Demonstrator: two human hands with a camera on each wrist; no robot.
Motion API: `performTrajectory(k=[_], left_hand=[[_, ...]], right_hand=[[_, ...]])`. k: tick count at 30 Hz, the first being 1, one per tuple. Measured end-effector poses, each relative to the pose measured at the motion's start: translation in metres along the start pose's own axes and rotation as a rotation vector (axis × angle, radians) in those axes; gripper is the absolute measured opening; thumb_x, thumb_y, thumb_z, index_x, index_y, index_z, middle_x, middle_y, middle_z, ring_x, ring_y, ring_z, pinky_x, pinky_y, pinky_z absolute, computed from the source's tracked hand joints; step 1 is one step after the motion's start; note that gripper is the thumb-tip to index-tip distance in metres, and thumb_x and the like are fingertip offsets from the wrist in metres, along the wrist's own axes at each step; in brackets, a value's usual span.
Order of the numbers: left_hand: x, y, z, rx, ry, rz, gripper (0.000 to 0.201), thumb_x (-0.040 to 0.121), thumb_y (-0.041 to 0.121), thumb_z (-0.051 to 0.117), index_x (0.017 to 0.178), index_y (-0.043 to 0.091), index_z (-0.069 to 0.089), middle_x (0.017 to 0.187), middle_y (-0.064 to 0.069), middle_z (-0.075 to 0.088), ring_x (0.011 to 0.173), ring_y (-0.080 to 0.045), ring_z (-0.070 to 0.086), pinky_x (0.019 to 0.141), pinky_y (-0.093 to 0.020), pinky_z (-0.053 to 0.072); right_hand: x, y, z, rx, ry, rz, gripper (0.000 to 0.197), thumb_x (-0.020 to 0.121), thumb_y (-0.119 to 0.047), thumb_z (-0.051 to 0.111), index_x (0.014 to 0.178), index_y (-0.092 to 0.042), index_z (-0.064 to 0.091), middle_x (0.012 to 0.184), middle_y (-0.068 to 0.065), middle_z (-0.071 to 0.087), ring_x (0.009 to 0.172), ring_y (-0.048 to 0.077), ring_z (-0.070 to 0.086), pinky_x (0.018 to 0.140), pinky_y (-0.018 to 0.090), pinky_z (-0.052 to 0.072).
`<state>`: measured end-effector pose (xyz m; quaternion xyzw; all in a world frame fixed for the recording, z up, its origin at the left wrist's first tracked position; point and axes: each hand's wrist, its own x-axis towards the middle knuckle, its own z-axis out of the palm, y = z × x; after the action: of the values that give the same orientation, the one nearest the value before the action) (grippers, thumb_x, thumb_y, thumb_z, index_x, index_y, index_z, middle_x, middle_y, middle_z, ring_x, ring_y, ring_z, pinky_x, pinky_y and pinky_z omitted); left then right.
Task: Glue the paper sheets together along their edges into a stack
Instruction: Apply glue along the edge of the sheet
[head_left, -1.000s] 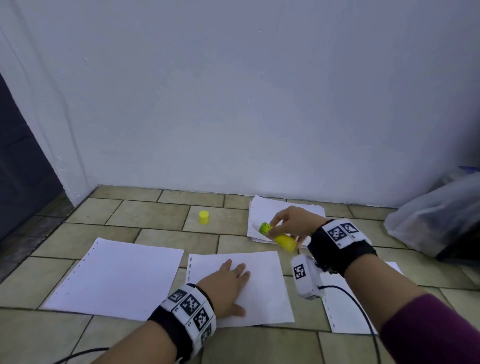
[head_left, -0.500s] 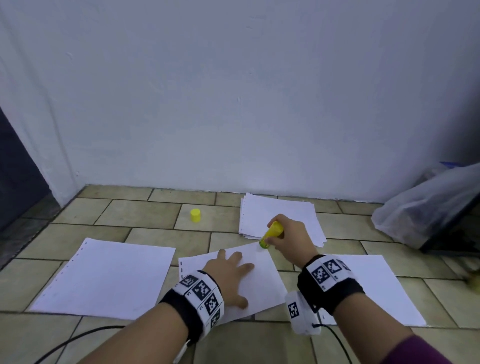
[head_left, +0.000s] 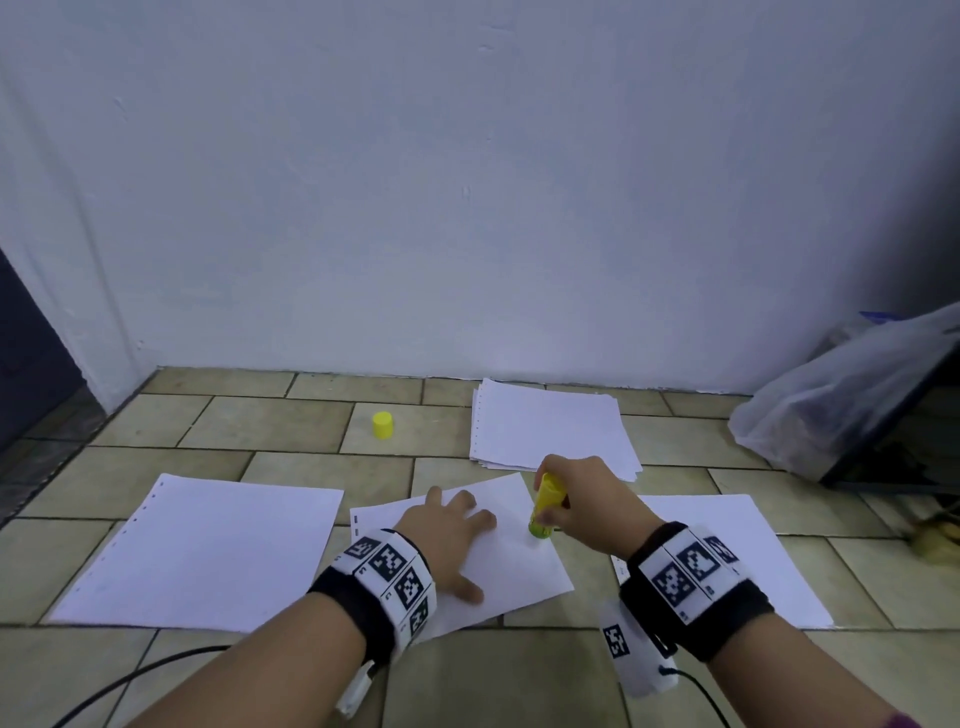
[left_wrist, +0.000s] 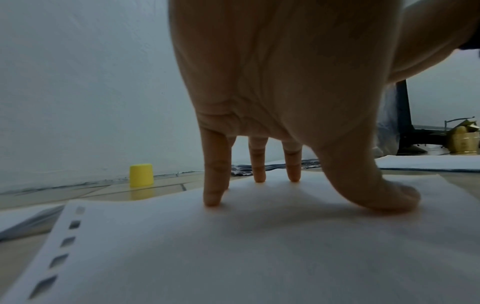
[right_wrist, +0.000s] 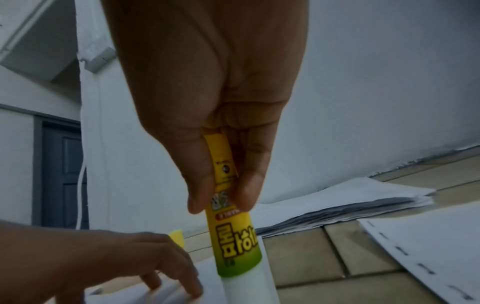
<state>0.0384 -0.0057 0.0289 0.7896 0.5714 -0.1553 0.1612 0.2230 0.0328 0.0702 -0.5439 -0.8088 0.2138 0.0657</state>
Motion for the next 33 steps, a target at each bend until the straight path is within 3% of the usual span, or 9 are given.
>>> performTrajectory(k=[3,5,9,13,17,21,26,29,33], left_hand=[[0.001,-0.003,-0.003,0.048,-0.027,0.003,0.069,0.090,0.049,0.056,0.149,0.033,0.022,0.154,0.000,0.018,0.135,-0.033,0.021,0.103,-0.043,0.040],[0.001,-0.006,-0.005,0.104,-0.039,0.015,0.060,0.098,0.034,0.047,0.150,0.034,0.019,0.157,0.000,0.013,0.136,-0.033,0.021,0.105,-0.042,0.038],[-0.004,-0.009,-0.007,0.223,-0.067,0.056,0.066,0.098,0.011,0.040,0.152,0.036,0.011,0.159,0.001,0.006,0.138,-0.031,0.020,0.100,-0.039,0.039],[-0.012,-0.014,-0.010,0.200,-0.055,0.029,0.067,0.094,0.026,0.056,0.150,0.032,0.020,0.151,-0.003,0.021,0.133,-0.027,0.028,0.092,-0.037,0.042],[-0.023,-0.010,-0.015,0.241,0.055,0.058,0.072,0.083,0.054,0.064,0.137,0.013,0.040,0.140,-0.008,0.026,0.132,-0.024,0.025,0.095,-0.038,0.039],[-0.026,-0.010,-0.004,0.107,0.065,0.121,0.067,0.084,0.051,0.064,0.136,0.017,0.039,0.153,-0.002,0.011,0.138,-0.021,0.022,0.101,-0.039,0.040],[-0.033,-0.019,-0.004,0.073,0.052,0.043,0.067,0.088,0.053,0.057,0.142,0.020,0.035,0.141,-0.004,0.033,0.125,-0.021,0.039,0.098,-0.034,0.038],[-0.037,-0.024,-0.003,0.084,0.092,0.033,0.068,0.087,0.053,0.060,0.137,0.014,0.038,0.145,-0.004,0.027,0.127,-0.020,0.035,0.097,-0.031,0.036],[-0.034,-0.027,0.002,-0.003,0.060,0.018,0.074,0.085,0.051,0.063,0.138,0.009,0.033,0.150,-0.005,0.024,0.134,-0.022,0.027,0.106,-0.032,0.032]], right_hand=[[-0.015,0.004,0.000,-0.014,-0.025,-0.022,0.025,0.080,-0.020,0.072,0.096,-0.024,0.054,0.094,0.001,0.055,0.081,0.015,0.050,0.060,0.019,0.038],[-0.021,0.006,0.000,-0.024,-0.045,-0.023,0.027,0.079,-0.021,0.073,0.091,-0.027,0.050,0.096,0.000,0.054,0.083,0.014,0.049,0.063,0.019,0.038],[-0.027,0.005,-0.007,-0.023,-0.100,-0.020,0.026,0.076,-0.020,0.075,0.088,-0.026,0.053,0.092,-0.003,0.054,0.077,0.011,0.050,0.066,0.021,0.044],[-0.024,0.004,-0.021,0.177,0.016,0.017,0.023,0.072,-0.012,0.076,0.083,-0.020,0.059,0.084,0.000,0.060,0.058,0.011,0.057,0.051,0.021,0.049],[-0.018,0.003,-0.034,0.410,0.217,0.047,0.021,0.073,-0.008,0.077,0.084,-0.014,0.061,0.074,0.004,0.064,0.054,0.019,0.061,0.058,0.032,0.055],[-0.011,0.002,-0.034,0.542,0.313,0.080,0.020,0.075,-0.004,0.075,0.090,-0.010,0.063,0.075,0.006,0.065,0.054,0.020,0.061,0.061,0.033,0.056],[0.001,0.002,-0.020,0.546,0.286,0.097,0.020,0.076,-0.005,0.074,0.089,-0.014,0.062,0.080,0.004,0.064,0.054,0.016,0.060,0.056,0.024,0.052],[0.009,-0.002,-0.013,0.509,0.262,0.091,0.019,0.078,-0.006,0.071,0.089,-0.017,0.060,0.087,0.006,0.063,0.058,0.016,0.060,0.054,0.018,0.049],[0.021,-0.014,-0.001,0.409,0.207,0.061,0.020,0.079,-0.012,0.070,0.087,-0.025,0.057,0.092,0.005,0.063,0.081,0.022,0.061,0.072,0.029,0.053]])
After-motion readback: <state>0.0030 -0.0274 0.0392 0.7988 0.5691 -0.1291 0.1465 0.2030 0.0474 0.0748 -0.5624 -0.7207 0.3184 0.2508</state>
